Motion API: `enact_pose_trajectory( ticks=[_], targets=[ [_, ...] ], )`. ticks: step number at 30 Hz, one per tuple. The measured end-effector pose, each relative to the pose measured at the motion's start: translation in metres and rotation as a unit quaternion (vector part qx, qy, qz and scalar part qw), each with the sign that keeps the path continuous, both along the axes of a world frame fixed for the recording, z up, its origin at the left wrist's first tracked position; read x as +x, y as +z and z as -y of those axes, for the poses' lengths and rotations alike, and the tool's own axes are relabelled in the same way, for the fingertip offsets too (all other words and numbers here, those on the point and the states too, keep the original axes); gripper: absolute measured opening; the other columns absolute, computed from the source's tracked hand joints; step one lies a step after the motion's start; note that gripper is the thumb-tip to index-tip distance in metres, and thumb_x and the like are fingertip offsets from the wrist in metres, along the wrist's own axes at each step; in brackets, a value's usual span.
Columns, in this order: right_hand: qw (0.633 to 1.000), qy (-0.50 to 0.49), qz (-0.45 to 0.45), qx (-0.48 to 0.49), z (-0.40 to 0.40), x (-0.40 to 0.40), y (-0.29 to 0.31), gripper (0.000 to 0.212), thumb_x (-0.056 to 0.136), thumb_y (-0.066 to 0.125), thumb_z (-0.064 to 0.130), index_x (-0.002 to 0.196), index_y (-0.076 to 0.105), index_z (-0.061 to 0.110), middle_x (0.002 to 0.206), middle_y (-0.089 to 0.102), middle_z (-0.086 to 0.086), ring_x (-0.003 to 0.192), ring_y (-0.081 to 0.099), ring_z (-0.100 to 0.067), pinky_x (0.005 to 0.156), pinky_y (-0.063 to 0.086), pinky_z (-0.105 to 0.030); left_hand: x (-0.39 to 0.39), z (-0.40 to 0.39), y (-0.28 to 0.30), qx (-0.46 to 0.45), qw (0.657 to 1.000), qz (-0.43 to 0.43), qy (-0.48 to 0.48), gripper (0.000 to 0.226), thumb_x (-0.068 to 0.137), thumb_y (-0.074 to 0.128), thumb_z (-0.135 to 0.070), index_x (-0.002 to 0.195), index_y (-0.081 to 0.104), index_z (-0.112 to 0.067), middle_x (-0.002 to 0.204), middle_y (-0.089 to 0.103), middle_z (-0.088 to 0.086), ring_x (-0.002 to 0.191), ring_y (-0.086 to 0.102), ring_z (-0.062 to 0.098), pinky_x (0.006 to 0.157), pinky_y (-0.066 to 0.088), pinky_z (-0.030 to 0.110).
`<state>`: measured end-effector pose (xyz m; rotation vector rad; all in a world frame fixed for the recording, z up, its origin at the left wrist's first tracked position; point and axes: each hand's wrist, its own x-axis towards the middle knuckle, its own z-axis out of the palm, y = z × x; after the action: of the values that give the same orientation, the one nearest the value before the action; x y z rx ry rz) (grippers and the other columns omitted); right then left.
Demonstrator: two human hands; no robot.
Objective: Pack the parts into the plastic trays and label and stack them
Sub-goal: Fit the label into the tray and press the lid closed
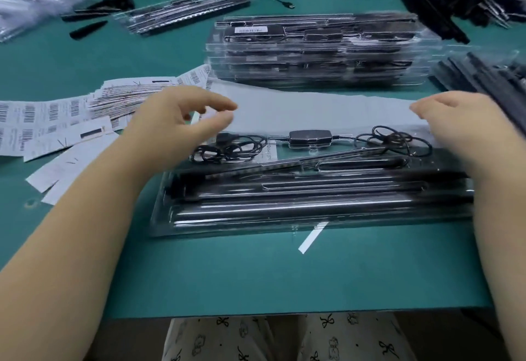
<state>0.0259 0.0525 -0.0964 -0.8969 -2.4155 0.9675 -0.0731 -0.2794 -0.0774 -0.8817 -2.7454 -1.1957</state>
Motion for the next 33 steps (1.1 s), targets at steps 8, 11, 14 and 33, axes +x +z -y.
enact_pose_trajectory(
  ticks=[8,11,14,33],
  targets=[
    [0.980,0.110,0.116,0.116,-0.004,0.003,-0.001,0.004,0.085,0.060,0.035,0.087,0.064,0.034,0.086,0.064,0.013,0.083,0.057,-0.013,0.069,0.039,-0.027,0.030,-0.003,0.012,-0.322,0.922,0.154,-0.148,0.080,0.056,0.020,-0.085,0.132,-0.002,-0.070,0.138,-0.019,-0.044,0.128,-0.018,-0.021,0.111,-0.005,0.014],
    [0.971,0.193,0.106,0.097,0.006,0.006,0.003,0.018,0.076,0.065,0.053,0.088,0.068,0.039,0.078,0.064,0.015,0.073,0.056,-0.001,0.062,0.039,-0.020,0.035,0.009,0.011,-0.368,0.912,0.140,-0.112,0.092,0.056,0.005,-0.084,0.141,-0.012,-0.053,0.136,-0.030,-0.039,0.134,-0.023,-0.010,0.114,-0.013,0.022],
    [0.949,0.268,0.113,0.118,0.026,0.004,0.004,0.031,0.071,0.056,0.067,0.086,0.068,0.043,0.073,0.061,0.015,0.073,0.055,0.003,0.063,0.038,-0.019,0.041,0.011,0.001,-0.400,0.910,0.087,-0.064,0.098,0.059,-0.011,-0.085,0.145,-0.020,-0.038,0.137,-0.036,-0.025,0.129,-0.031,-0.008,0.113,-0.015,0.029],
    [0.945,0.241,0.095,0.197,0.052,-0.007,-0.013,0.046,0.094,0.046,0.046,0.136,0.046,0.029,0.137,0.041,-0.003,0.129,0.022,-0.023,0.106,0.020,-0.035,0.057,0.010,-0.017,-0.416,0.909,0.019,-0.003,0.114,0.053,-0.014,-0.091,0.149,-0.014,-0.030,0.152,-0.027,-0.014,0.143,-0.019,0.008,0.118,-0.008,0.045]
  ],
)
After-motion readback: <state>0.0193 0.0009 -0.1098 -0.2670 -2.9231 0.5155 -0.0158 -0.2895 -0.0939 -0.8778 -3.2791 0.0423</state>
